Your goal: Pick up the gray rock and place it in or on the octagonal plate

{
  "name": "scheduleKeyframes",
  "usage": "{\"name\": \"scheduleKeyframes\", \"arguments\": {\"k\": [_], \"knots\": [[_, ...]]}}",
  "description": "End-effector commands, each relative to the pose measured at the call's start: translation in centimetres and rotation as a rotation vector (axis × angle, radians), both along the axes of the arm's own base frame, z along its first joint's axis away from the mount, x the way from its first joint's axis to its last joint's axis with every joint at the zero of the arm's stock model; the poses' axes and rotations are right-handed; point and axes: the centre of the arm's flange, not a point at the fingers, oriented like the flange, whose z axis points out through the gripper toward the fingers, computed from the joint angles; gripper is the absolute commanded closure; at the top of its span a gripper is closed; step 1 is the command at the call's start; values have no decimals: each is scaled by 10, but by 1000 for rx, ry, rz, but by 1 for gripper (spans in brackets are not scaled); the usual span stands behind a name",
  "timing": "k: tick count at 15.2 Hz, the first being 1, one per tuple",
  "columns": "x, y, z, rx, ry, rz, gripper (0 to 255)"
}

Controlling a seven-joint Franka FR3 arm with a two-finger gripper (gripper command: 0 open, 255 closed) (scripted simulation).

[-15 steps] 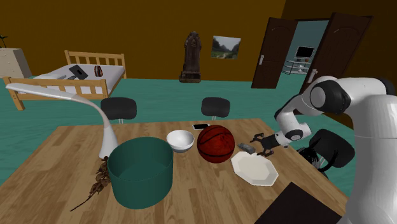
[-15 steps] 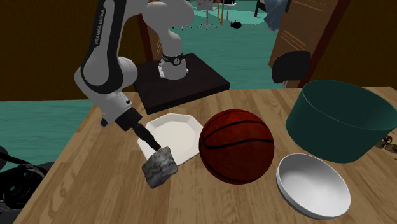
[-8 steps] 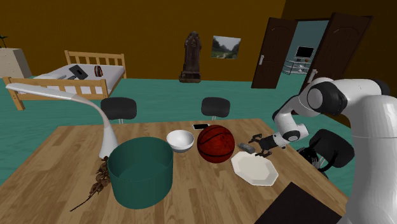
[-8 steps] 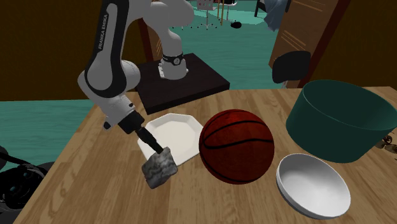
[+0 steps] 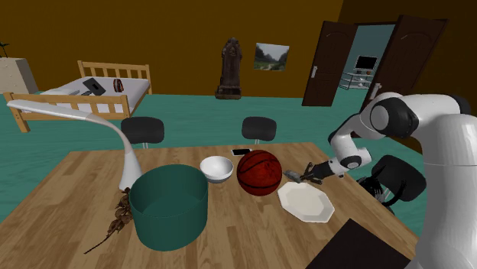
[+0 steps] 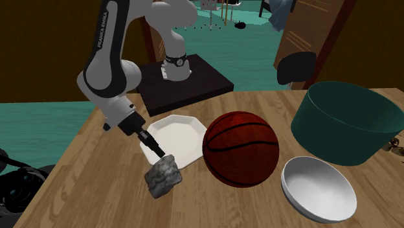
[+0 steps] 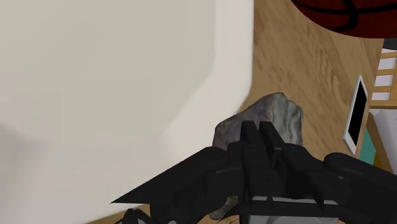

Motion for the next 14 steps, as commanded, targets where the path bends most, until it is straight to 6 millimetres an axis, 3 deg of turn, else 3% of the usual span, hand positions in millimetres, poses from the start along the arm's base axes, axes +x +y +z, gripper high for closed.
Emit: {"name": "scheduleKeyframes", "arguments": {"k": [1, 4, 5, 8, 14], "knots": [[-2, 3, -6, 5, 12, 4, 255], [-2, 3, -4, 5, 10, 3, 255], [-2, 3, -4, 5, 10, 3, 0], [-14, 24, 16, 55, 128, -615, 0], [6, 25, -8, 55, 128, -615, 0]]}}
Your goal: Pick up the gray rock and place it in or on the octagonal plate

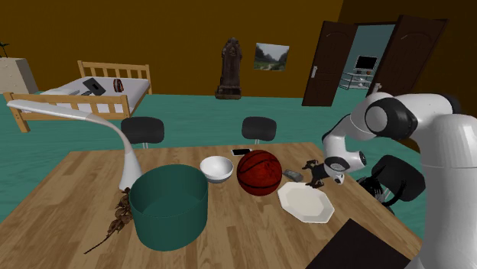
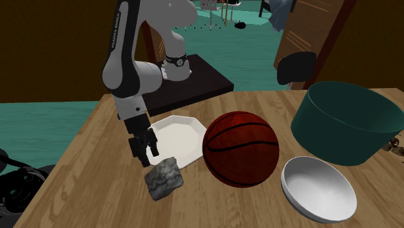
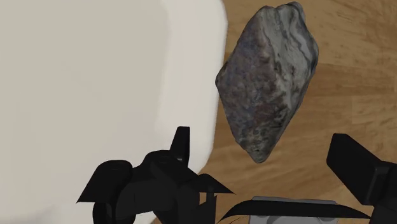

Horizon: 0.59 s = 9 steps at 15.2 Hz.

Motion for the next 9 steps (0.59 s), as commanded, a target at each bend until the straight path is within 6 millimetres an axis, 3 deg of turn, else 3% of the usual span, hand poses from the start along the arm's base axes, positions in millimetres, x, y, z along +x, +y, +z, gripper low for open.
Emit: {"name": "scheduleKeyframes", "arguments": {"k": [1, 9], "knots": [[8, 1, -9, 1, 1, -4, 0], [10, 1, -11, 1, 1, -4, 0]]}}
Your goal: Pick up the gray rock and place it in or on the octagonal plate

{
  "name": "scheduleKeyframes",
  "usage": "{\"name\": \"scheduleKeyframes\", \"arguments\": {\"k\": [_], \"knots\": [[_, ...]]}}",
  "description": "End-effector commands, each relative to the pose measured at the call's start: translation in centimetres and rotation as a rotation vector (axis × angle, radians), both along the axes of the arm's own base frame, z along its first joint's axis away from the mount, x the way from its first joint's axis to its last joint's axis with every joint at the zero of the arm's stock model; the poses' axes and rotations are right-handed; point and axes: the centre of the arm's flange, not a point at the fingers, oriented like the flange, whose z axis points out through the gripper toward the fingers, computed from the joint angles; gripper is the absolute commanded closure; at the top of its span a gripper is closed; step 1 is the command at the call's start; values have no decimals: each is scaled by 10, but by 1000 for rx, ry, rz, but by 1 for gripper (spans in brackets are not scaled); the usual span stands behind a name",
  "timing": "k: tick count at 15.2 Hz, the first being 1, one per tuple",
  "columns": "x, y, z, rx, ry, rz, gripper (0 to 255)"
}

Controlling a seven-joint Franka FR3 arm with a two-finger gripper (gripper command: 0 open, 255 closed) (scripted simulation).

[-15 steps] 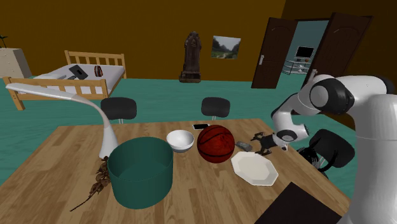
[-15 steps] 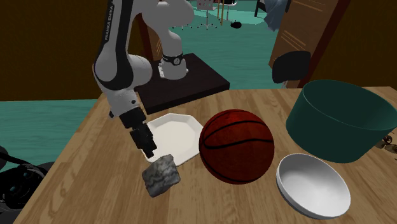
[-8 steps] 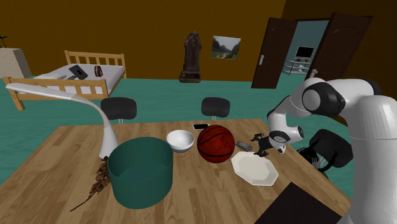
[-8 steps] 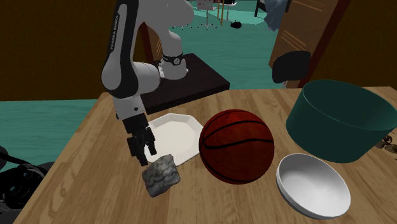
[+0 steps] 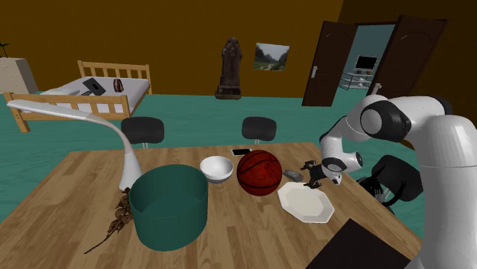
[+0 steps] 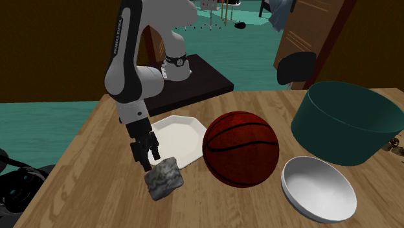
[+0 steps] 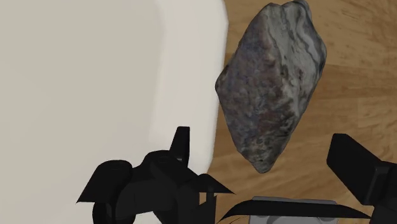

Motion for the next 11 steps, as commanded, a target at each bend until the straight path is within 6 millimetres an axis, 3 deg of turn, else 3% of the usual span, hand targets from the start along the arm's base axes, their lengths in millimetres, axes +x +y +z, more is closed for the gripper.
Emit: {"name": "scheduleKeyframes", "arguments": {"k": [1, 2, 11], "knots": [[0, 0, 0, 0, 0, 0, 0], [0, 0, 0, 0, 0, 0, 255], [0, 0, 0, 0, 0, 0, 255]]}}
